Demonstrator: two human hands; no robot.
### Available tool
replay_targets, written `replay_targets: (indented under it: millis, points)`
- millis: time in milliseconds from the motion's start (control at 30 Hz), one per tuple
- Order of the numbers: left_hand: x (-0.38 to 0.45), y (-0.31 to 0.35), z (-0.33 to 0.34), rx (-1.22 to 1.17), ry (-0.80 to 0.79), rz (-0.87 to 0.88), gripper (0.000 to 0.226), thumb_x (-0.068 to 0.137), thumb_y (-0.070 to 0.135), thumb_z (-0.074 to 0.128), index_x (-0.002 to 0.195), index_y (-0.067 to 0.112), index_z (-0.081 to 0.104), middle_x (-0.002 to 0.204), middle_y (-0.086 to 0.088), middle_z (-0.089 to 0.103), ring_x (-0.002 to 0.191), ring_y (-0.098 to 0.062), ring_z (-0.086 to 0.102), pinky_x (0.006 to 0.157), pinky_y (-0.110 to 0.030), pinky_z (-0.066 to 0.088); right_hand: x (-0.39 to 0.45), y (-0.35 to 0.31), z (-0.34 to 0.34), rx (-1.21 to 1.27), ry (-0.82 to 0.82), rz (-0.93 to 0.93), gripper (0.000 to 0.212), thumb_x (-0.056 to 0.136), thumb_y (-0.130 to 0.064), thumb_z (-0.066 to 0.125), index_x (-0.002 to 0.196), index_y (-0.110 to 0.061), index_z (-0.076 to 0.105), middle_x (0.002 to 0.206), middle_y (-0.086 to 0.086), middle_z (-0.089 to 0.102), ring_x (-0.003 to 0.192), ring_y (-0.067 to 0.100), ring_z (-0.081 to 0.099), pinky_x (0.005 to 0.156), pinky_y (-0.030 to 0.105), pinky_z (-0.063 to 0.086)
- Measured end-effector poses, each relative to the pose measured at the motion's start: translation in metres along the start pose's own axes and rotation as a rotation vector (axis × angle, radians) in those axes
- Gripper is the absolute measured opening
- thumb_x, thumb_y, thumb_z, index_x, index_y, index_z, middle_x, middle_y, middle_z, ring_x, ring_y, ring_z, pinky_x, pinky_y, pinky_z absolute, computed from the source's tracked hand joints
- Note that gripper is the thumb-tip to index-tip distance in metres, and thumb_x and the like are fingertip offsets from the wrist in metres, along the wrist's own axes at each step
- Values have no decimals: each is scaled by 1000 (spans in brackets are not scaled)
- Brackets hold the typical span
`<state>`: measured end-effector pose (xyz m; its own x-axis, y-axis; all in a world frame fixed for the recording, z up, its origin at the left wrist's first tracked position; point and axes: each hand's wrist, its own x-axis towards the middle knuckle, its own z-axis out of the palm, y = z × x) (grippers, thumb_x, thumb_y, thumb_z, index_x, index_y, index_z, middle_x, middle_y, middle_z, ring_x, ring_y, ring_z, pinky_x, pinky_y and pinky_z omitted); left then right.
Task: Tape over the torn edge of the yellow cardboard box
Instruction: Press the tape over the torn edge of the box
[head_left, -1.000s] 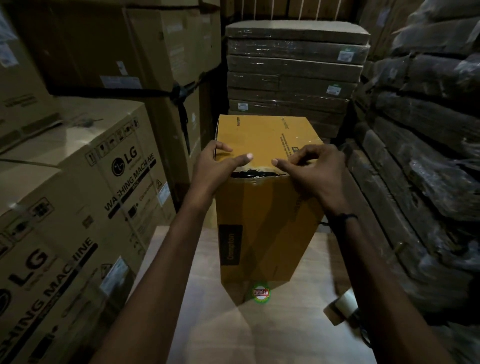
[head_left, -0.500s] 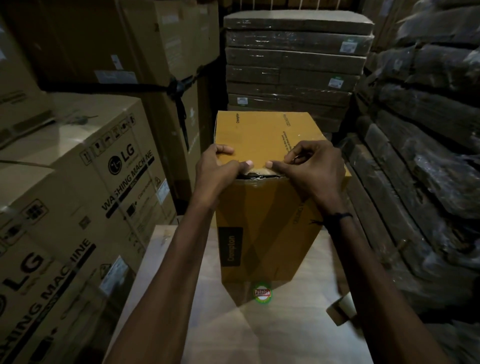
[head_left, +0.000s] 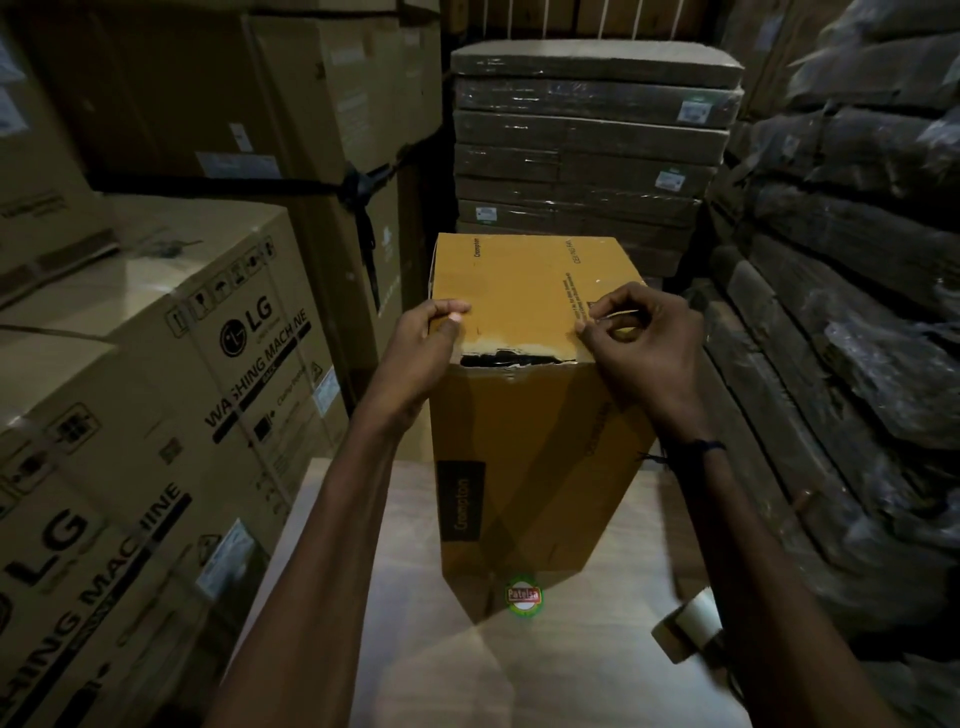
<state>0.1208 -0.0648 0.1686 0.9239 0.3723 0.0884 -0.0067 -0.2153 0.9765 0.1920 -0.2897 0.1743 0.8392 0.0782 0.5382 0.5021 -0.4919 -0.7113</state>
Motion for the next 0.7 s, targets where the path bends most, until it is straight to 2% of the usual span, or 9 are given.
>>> replay_targets:
  millis: [67, 133, 167, 267, 367, 467, 533, 633, 700]
  points:
    - [1, 0, 3, 1, 4, -8, 40, 99, 39, 65, 135, 23, 60, 143, 0, 55, 129, -16, 52, 104, -40, 46, -1, -1, -3, 12, -25, 15, 30, 75, -44, 91, 91, -27, 73, 89, -16, 74, 82, -1, 72, 69, 24, 64]
    - [0, 0, 5, 31, 14, -14, 49, 91, 35, 76, 136, 25, 58, 136, 4, 48, 121, -16, 52, 89, -32, 50, -1, -1, -4, -2, -58, 36, 42, 65, -55, 92, 92, -30, 70, 91, -14, 73, 85, 2, 72, 71, 28, 65]
    - [0, 0, 5, 32, 15, -16, 50, 91, 30, 77, 136, 24, 57, 135, 4, 46, 121, -17, 51, 87, -32, 50, -2, -1, -5, -9, -72, 40, 45, 62, -57, 92, 92, -32, 70, 92, -14, 73, 86, 3, 72, 72, 31, 66]
    - [1, -1, 2, -24, -14, -33, 44, 94, 20, 73, 136, 22, 59, 133, 2, 49, 125, -22, 53, 99, -40, 52, -1, 0, -6, 10, -96, 26, 44, 63, -52, 92, 94, -29, 72, 95, -11, 74, 88, 5, 73, 76, 35, 67]
    - [2, -1, -4, -35, -75, -27, 39, 100, 14, 65, 138, 19, 58, 137, -3, 50, 118, -15, 55, 91, -31, 50, 1, 5, -8, 36, -115, 14, 38, 69, -40, 95, 95, -26, 73, 101, -10, 74, 92, 6, 73, 78, 31, 66]
    - [1, -3, -9, -66, -116, -24, 35, 104, 12, 56, 138, 21, 58, 144, -4, 47, 126, -16, 51, 105, -37, 47, 2, 9, -10, 46, -118, -7, 33, 75, -33, 94, 99, -21, 74, 104, -9, 74, 93, 4, 73, 80, 23, 64]
    - [1, -5, -10, -66, -123, -23, 36, 106, 11, 51, 140, 22, 58, 150, -4, 45, 139, -17, 41, 117, -40, 35, 3, 11, -12, 66, -114, -15, 30, 78, -27, 92, 100, -18, 75, 104, -6, 75, 94, 4, 73, 81, 19, 62]
    - [-2, -5, -10, -99, -100, -44, 37, 108, 13, 45, 142, 22, 59, 162, -7, 39, 148, -19, 32, 121, -38, 24, 3, 11, -15, 90, -105, -8, 28, 81, -23, 90, 103, -16, 74, 104, -3, 76, 95, 4, 73, 82, 14, 60]
    - [-2, -6, -8, -149, -95, -48, 36, 107, 20, 52, 141, 23, 60, 158, -8, 44, 146, -23, 39, 123, -45, 30, 3, 9, -15, 91, -102, -3, 33, 78, -29, 92, 103, -16, 74, 102, -5, 75, 95, 3, 73, 84, 16, 60]
